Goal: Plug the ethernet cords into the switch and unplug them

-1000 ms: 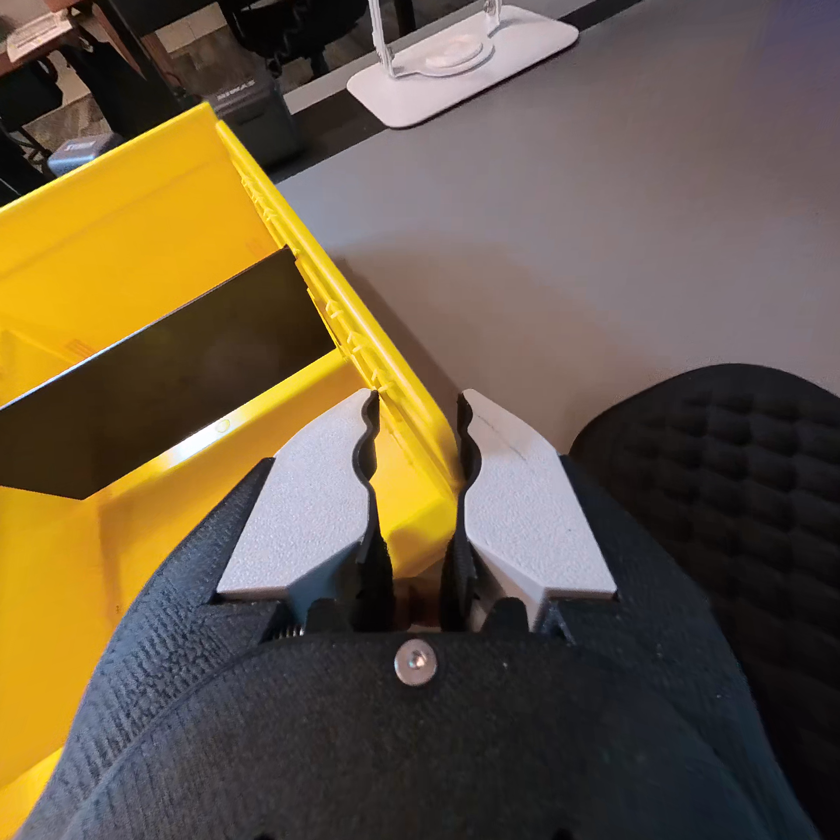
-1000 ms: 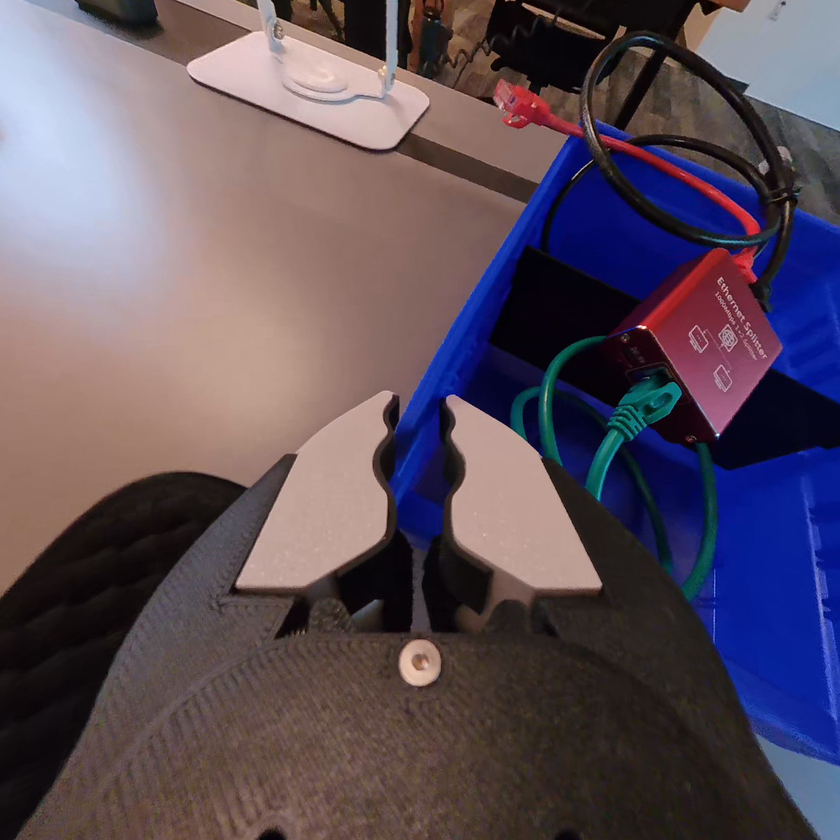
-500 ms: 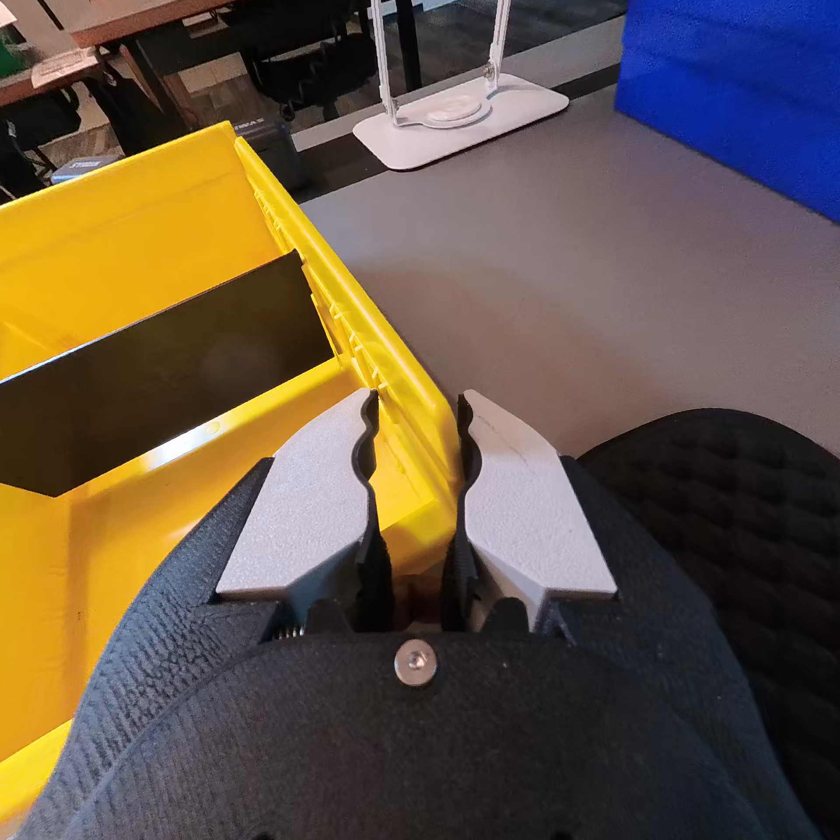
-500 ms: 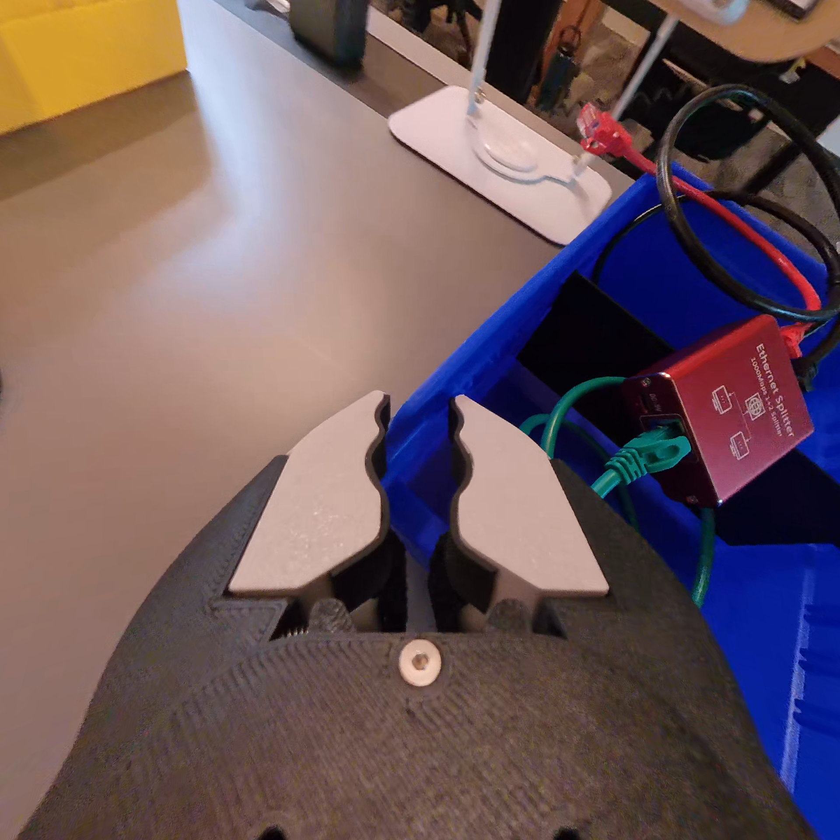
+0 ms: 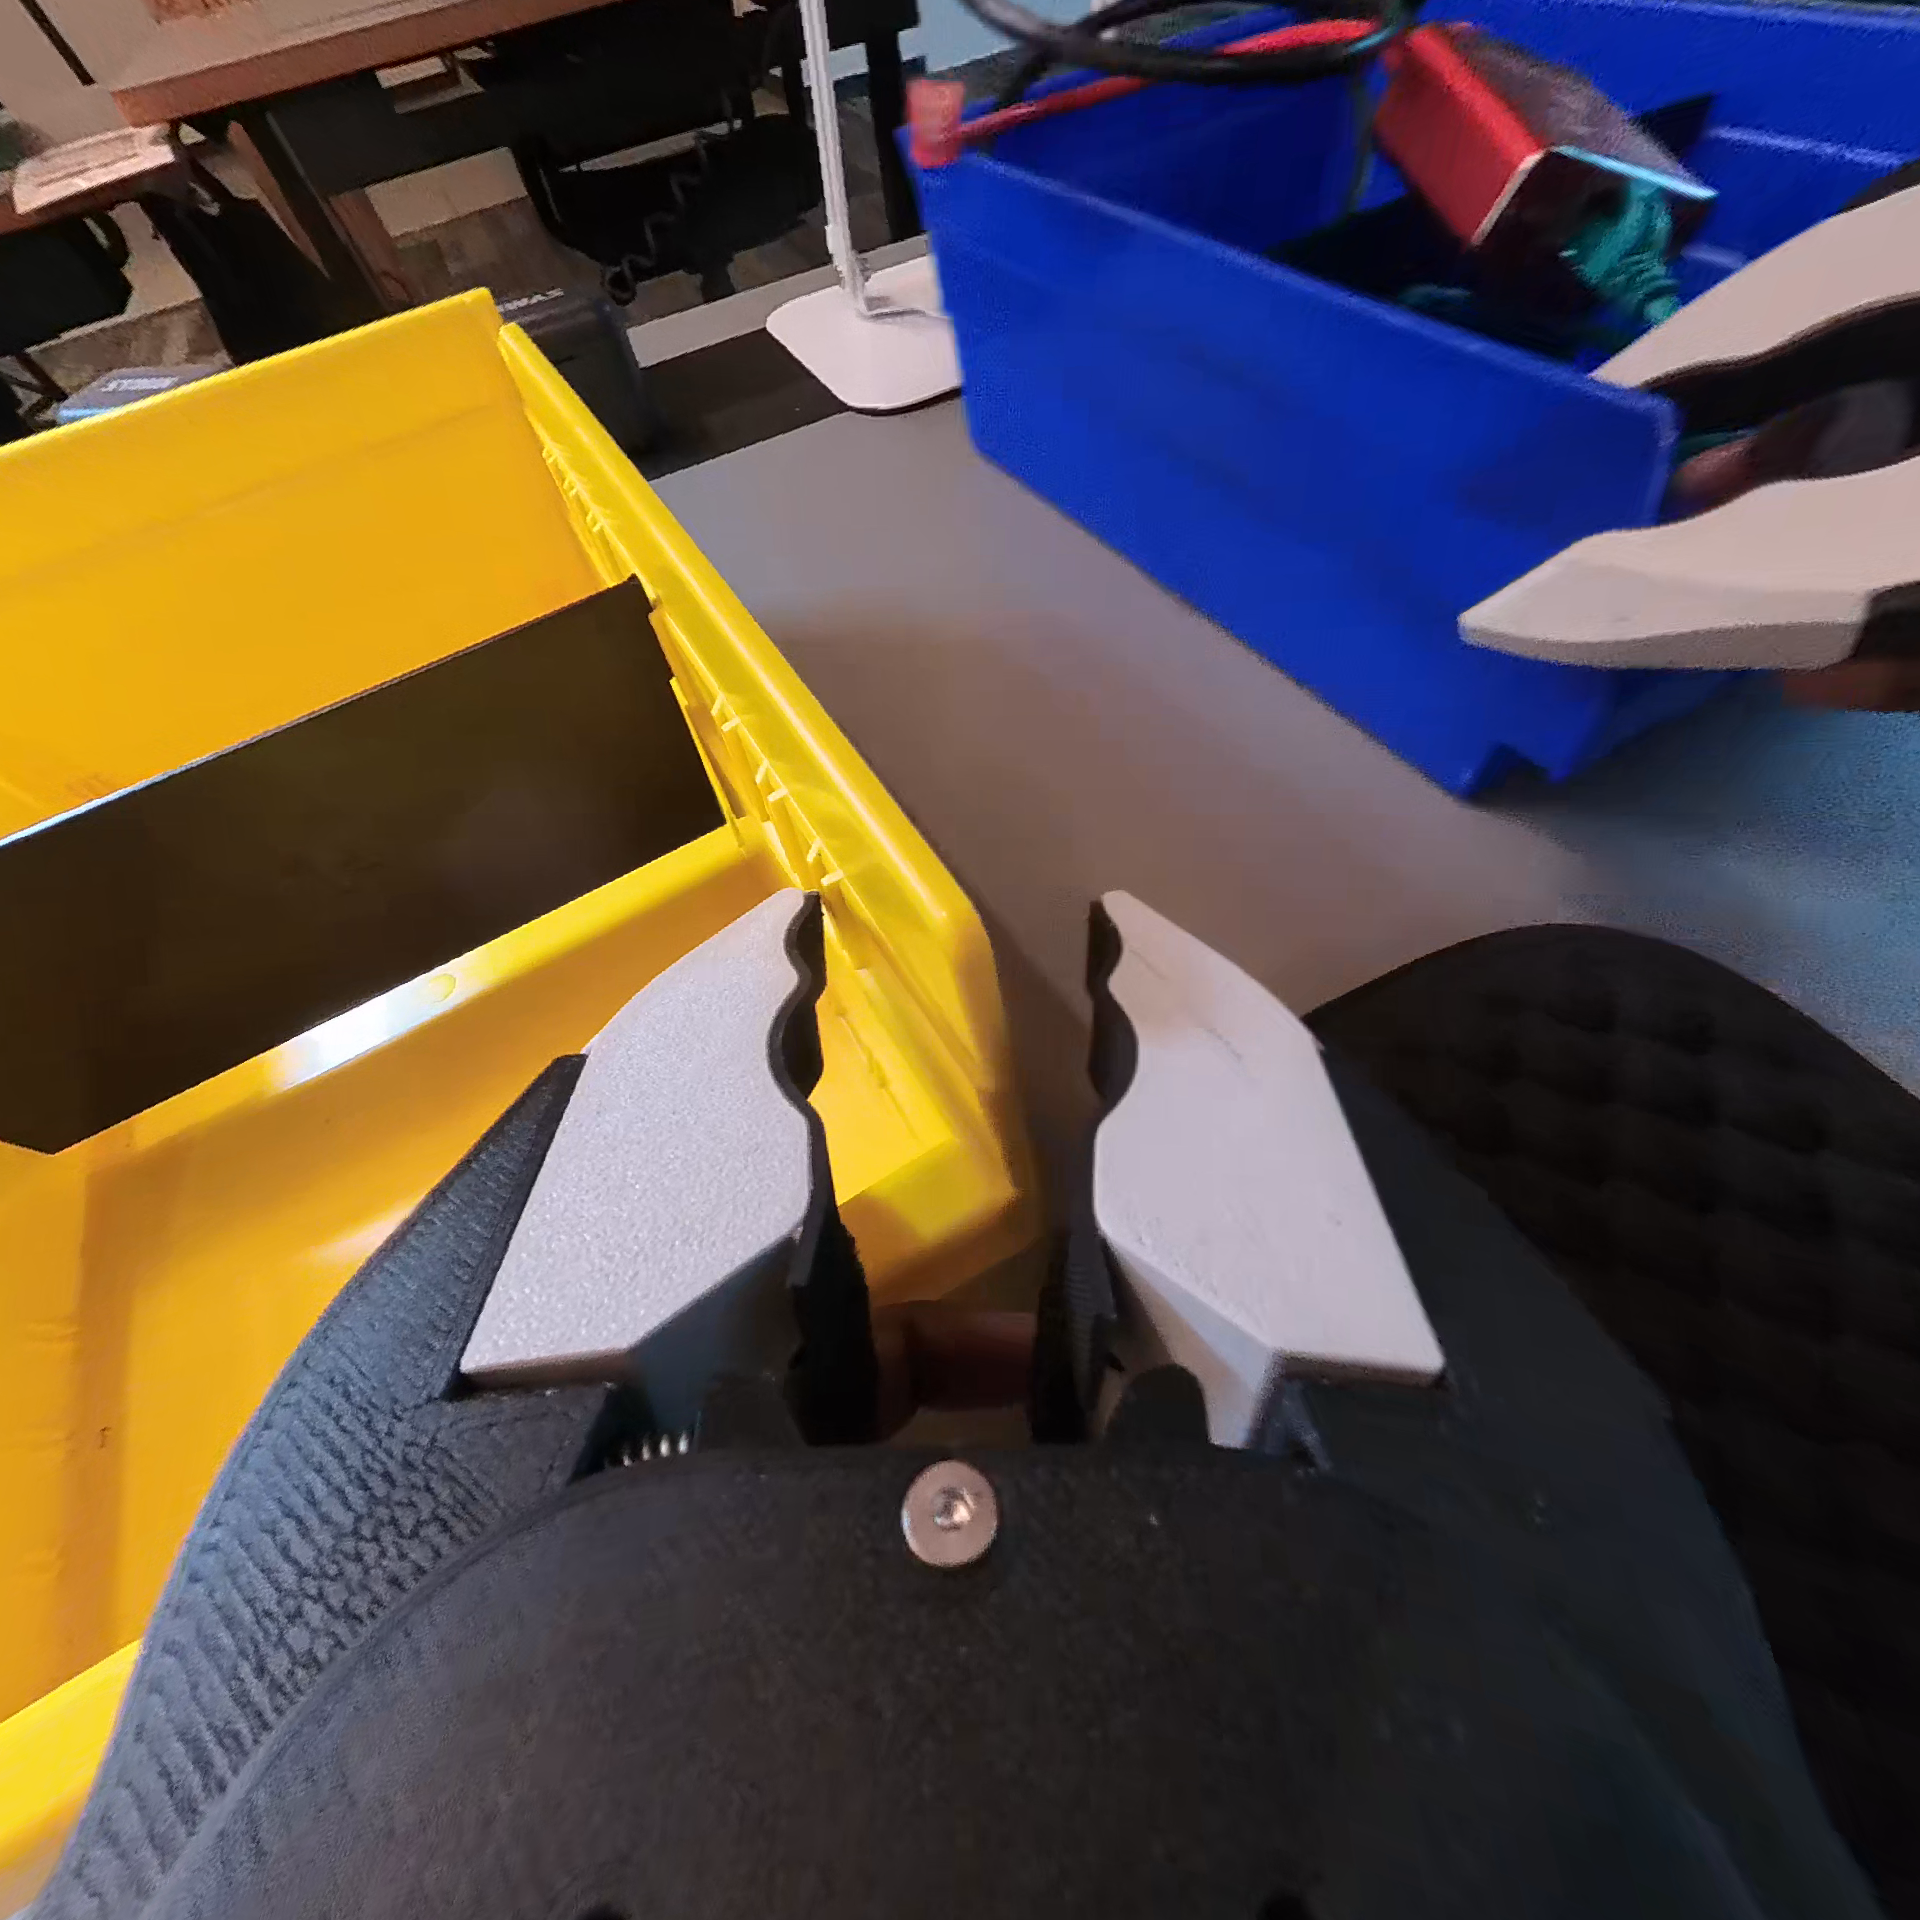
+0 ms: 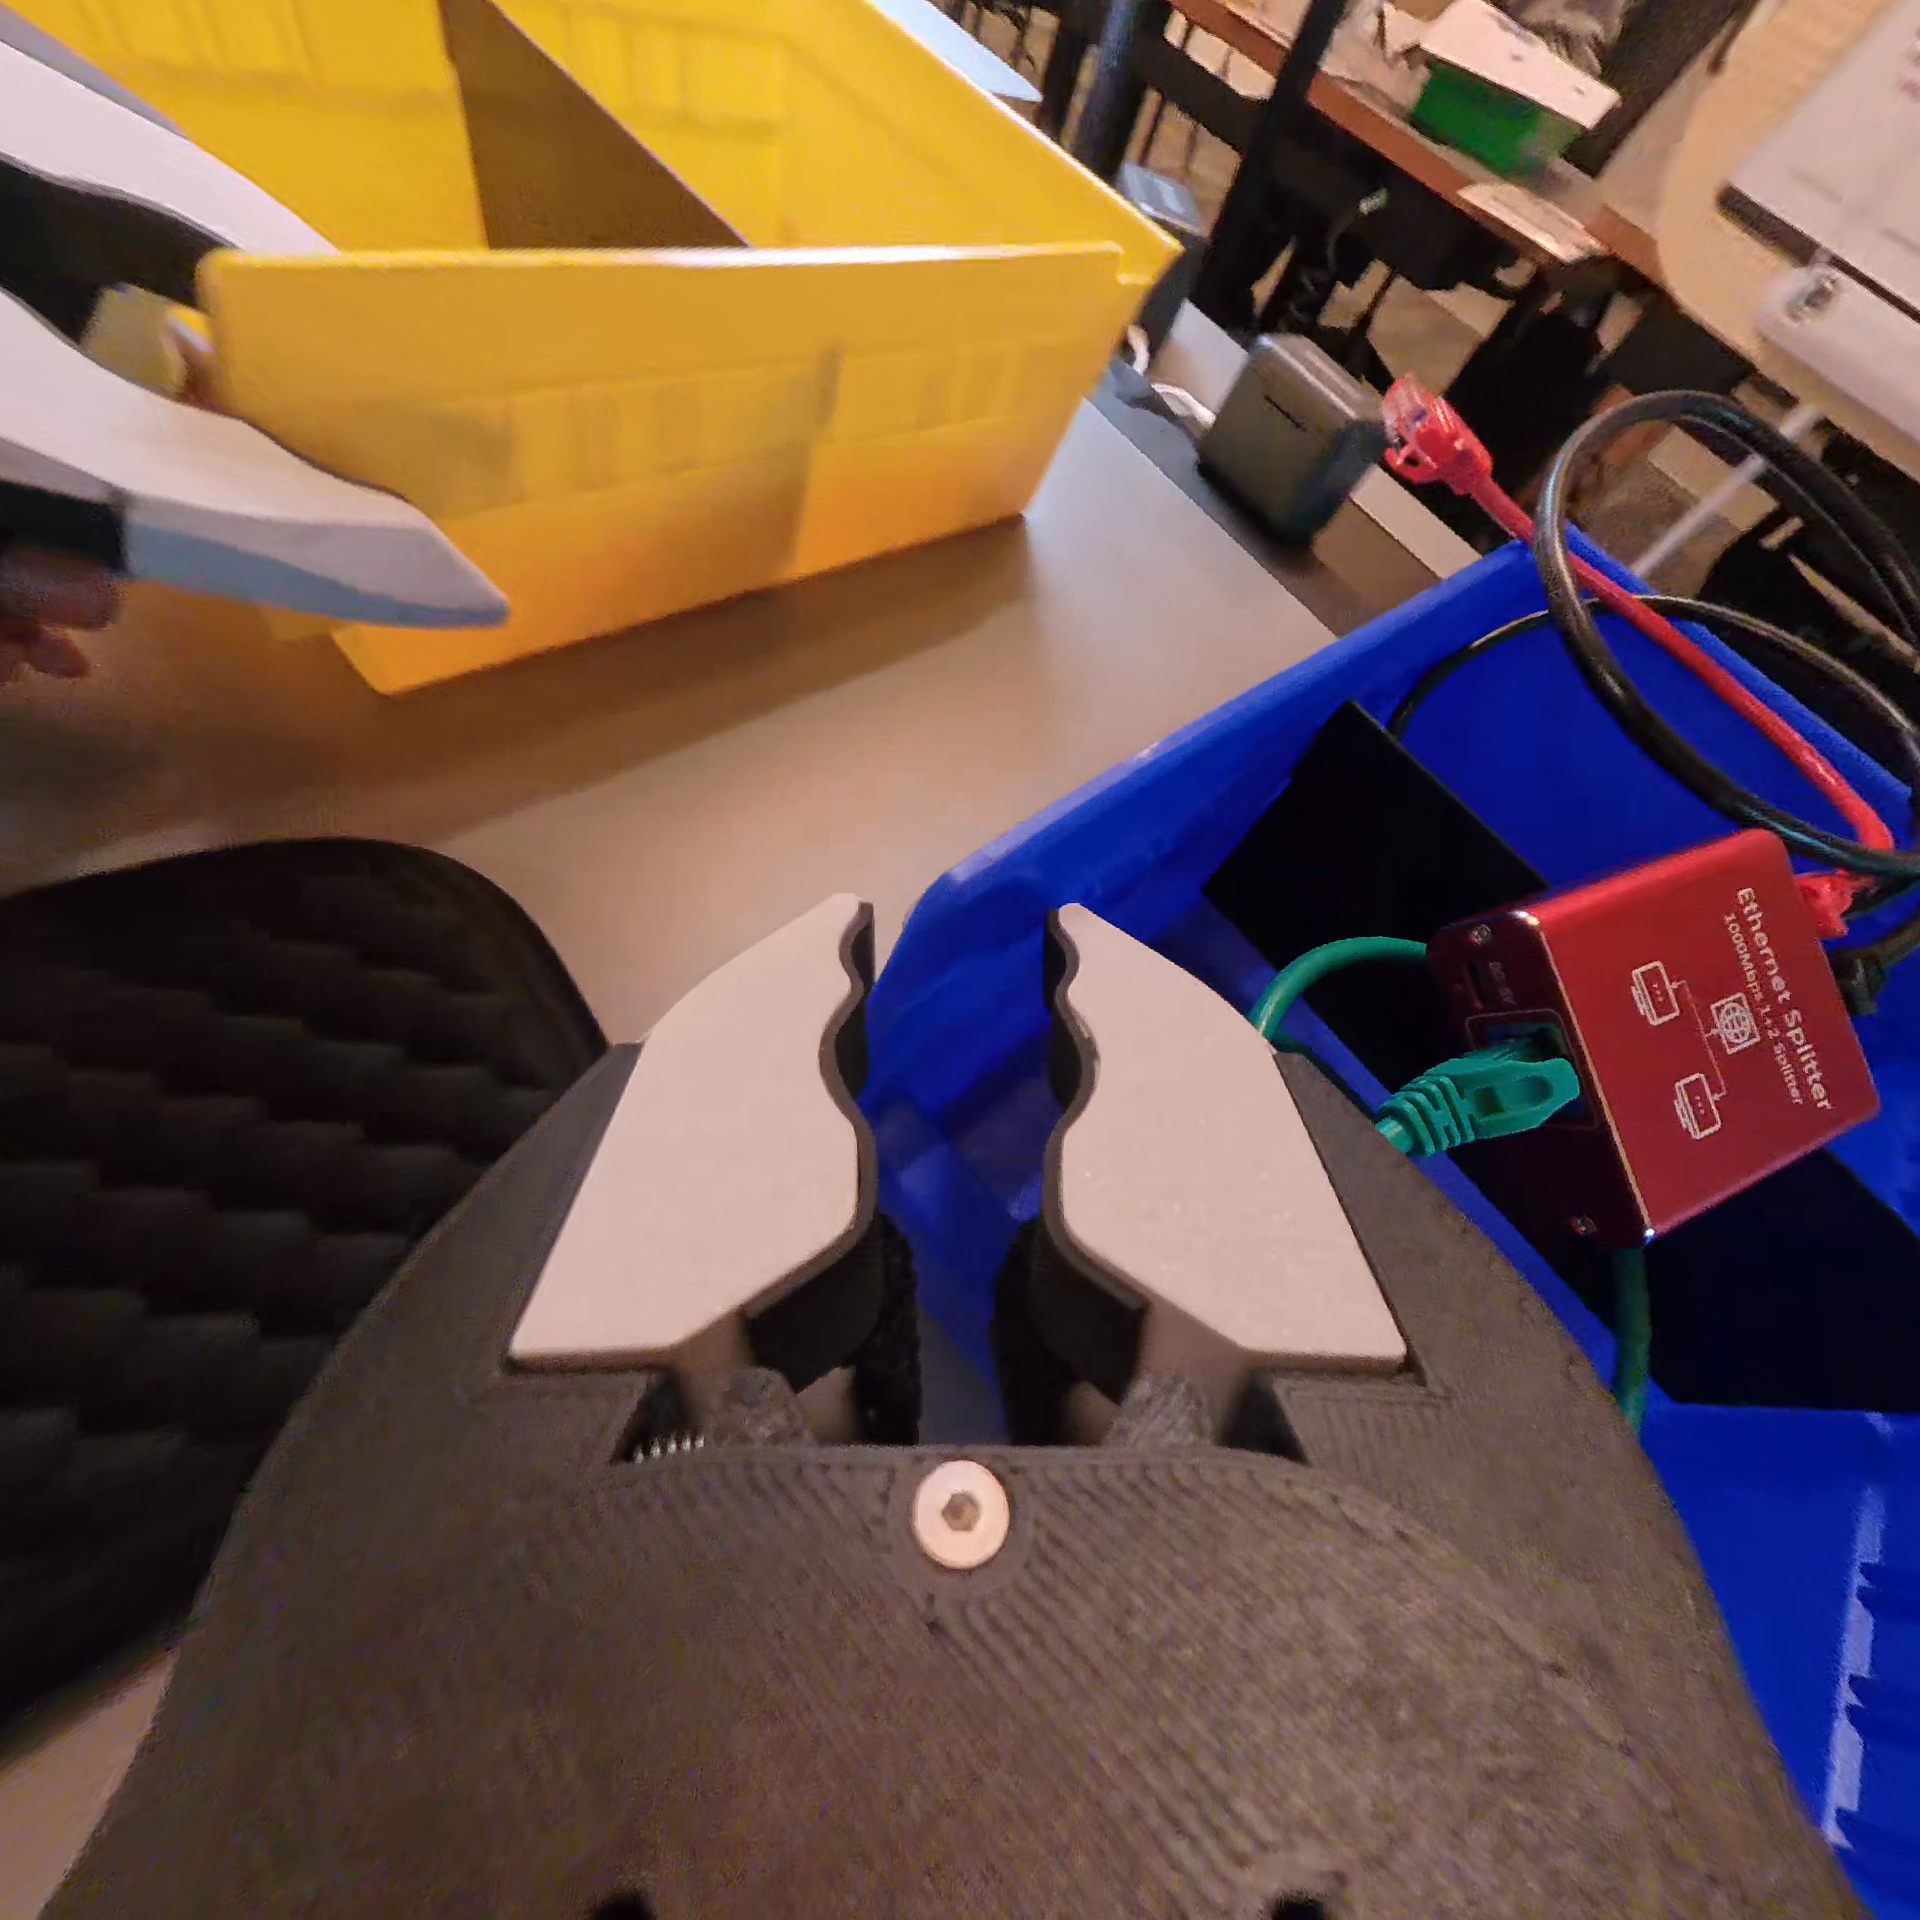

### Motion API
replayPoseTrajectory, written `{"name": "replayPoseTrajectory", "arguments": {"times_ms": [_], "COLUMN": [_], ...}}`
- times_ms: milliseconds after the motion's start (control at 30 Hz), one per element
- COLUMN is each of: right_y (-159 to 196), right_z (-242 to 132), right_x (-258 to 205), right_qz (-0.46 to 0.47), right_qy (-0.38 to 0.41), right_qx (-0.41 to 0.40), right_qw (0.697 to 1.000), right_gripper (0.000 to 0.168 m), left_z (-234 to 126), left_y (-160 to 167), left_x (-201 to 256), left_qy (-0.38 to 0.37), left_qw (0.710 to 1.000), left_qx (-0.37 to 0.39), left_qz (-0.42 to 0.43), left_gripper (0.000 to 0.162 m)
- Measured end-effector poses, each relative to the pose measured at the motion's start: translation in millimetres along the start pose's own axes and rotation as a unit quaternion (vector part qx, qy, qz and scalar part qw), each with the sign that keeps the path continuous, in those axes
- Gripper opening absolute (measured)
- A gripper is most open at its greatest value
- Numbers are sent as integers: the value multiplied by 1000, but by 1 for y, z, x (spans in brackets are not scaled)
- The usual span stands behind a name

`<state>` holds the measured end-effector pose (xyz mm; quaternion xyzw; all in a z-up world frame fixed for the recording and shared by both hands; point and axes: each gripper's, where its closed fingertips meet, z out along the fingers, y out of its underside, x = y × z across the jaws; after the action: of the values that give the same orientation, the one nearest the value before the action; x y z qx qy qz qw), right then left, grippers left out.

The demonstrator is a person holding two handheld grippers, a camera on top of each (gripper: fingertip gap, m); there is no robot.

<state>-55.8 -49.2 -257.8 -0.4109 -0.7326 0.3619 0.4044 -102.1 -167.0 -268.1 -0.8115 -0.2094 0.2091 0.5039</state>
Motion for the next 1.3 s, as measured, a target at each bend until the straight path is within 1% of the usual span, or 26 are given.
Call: {"name": "replayPoseTrajectory", "arguments": {"times_ms": [67, 167, 267, 333, 400, 433, 467, 533, 600, 633, 667, 700, 733, 800, 833, 867, 933, 1000, 1033, 1067, 1100, 1133, 1167, 1200, 1267, 1300], "right_y": [-8, -17, -25, -28, -31, -34, -43, -71, -98, -108, -113, -111, -107, -94, -89, -87, -88, -86, -83, -78, -74, -73, -72, -71, -77, -82], "right_z": [8, 18, 28, 32, 33, 31, 26, 8, -14, -21, -22, -16, -6, 15, 23, 28, 34, 42, 47, 52, 57, 59, 60, 60, 54, 49], "right_x": [-12, -29, -46, -57, -63, -64, -63, -56, -58, -64, -72, -82, -92, -110, -114, -115, -116, -121, -123, -127, -128, -123, -118, -114, -104, -98], "right_qz": [-8, -18, -30, -51, -64, -60, -51, -35, -56, -70, -79, -79, -71, -38, -26, -21, 5, 37, 46, 46, 46, 43, 31, 27, 27, 15], "right_qy": [-16, -39, -59, -72, -84, -88, -82, -40, -3, 11, 15, 6, -12, -56, -68, -74, -90, -121, -132, -144, -147, -134, -123, -118, -101, -86], "right_qx": [18, 40, 49, 55, 65, 78, 108, 195, 285, 318, 327, 314, 288, 223, 194, 173, 148, 120, 101, 81, 60, 56, 57, 62, 91, 105], "right_qw": [1000, 998, 997, 995, 992, 991, 990, 979, 957, 946, 941, 946, 955, 972, 978, 982, 985, 985, 985, 985, 986, 988, 990, 991, 990, 991], "right_gripper": [32, 39, 52, 61, 61, 60, 63, 74, 83, 91, 96, 100, 106, 108, 106, 100, 88, 71, 64, 52, 46, 37, 25, 24, 20, 17], "left_z": [-3, -13, -28, -42, -57, -65, -73, -92, -109, -115, -117, -117, -113, -98, -91, -85, -81, -79, -80, -83, -85, -87, -89, -90, -97, -99], "left_y": [-2, -14, -29, -42, -51, -53, -52, -45, -28, -19, -8, 5, 18, 37, 46, 53, 58, 56, 57, 58, 58, 58, 56, 52, 36, 29], "left_x": [3, 4, -1, -10, -32, -48, -66, -108, -149, -164, -175, -184, -188, -185, -183, -181, -179, -177, -178, -180, -181, -181, -179, -176, -170, -166], "left_qy": [6, 16, 18, 13, -25, -56, -95, -181, -261, -282, -297, -306, -301, -263, -243, -228, -209, -202, -210, -225, -237, -240, -238, -232, -242, -247], "left_qw": [1000, 999, 998, 995, 993, 990, 987, 974, 954, 946, 941, 939, 941, 953, 958, 961, 964, 966, 965, 962, 958, 957, 955, 957, 959, 961], "left_qx": [7, 31, 56, 89, 116, 123, 129, 137, 146, 153, 151, 141, 127, 98, 81, 63, 46, 48, 47, 47, 49, 50, 57, 67, 85, 78], "left_qz": [6, 15, 30, 31, 29, 27, 20, -1, -27, -41, -53, -71, -85, -115, -130, -144, -158, -153, -150, -150, -152, -156, -165, -163, -120, -100], "left_gripper": [53, 54, 59, 60, 62, 65, 70, 84, 93, 99, 101, 103, 104, 105, 103, 96, 79, 51, 38, 18, 5, 4, 3, 3, 3, 3]}}
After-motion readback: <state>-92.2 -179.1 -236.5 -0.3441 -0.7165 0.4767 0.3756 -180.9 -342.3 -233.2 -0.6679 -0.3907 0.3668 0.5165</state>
